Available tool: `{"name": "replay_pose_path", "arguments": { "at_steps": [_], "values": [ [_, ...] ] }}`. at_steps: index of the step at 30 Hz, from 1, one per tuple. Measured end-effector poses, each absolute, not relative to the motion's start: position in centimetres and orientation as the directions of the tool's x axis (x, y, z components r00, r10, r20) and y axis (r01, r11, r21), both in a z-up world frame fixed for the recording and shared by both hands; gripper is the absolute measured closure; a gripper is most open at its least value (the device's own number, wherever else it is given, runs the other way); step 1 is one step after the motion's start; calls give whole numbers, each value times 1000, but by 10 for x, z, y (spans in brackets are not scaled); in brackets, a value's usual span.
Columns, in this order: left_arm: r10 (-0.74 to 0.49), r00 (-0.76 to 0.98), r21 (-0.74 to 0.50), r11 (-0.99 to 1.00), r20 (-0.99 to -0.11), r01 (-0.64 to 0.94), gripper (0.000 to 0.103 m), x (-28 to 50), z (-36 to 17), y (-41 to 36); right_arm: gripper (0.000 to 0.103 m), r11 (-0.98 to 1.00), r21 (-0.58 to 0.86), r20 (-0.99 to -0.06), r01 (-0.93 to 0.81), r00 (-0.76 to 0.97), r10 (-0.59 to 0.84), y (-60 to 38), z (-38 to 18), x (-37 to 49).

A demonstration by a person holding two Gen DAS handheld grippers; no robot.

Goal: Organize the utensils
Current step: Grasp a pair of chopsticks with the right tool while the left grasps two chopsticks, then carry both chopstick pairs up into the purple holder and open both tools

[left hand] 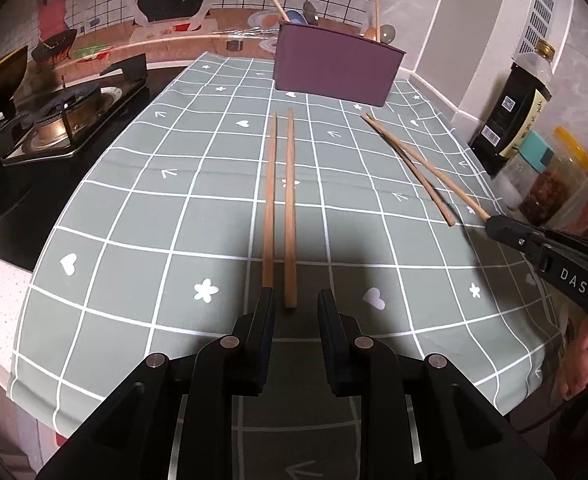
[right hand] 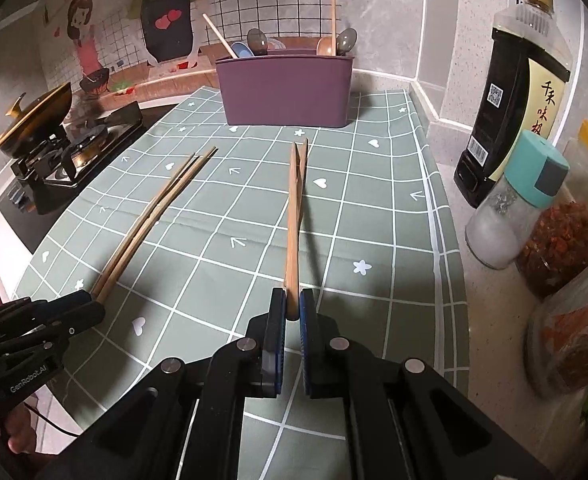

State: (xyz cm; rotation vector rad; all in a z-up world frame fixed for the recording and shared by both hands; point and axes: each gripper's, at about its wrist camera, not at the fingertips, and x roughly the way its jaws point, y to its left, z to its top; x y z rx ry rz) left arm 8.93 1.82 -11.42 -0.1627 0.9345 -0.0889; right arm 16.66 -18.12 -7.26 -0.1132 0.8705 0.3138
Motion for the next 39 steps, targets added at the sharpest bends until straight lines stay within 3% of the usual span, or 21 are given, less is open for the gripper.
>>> {"name": "replay_pose_path", "arguments": {
  "at_steps": [5,12,19,30,39],
  "values": [
    [-121,594,-142,990,-795,11,82,95,-115,11,97,946,25,-769,-323,598,224,-178,-74,166],
    [-108,591,-143,990,-799,-12,96,100,-116,15,97,946,19,-767,-325,601,222,-177,-73,166],
    [-108,602,-136,991,-792,-1,96,100,-109,16,97,945,19,-767,-325,602,223,-177,-72,167],
    [-72,704,-107,994,-706,-6,96,104,-45,29,97,945,11,-725,-327,648,233,-180,-49,168],
    [-85,793,-68,996,-603,55,96,128,31,41,97,949,-84,-629,-304,755,186,-177,11,177]
  ]
}}
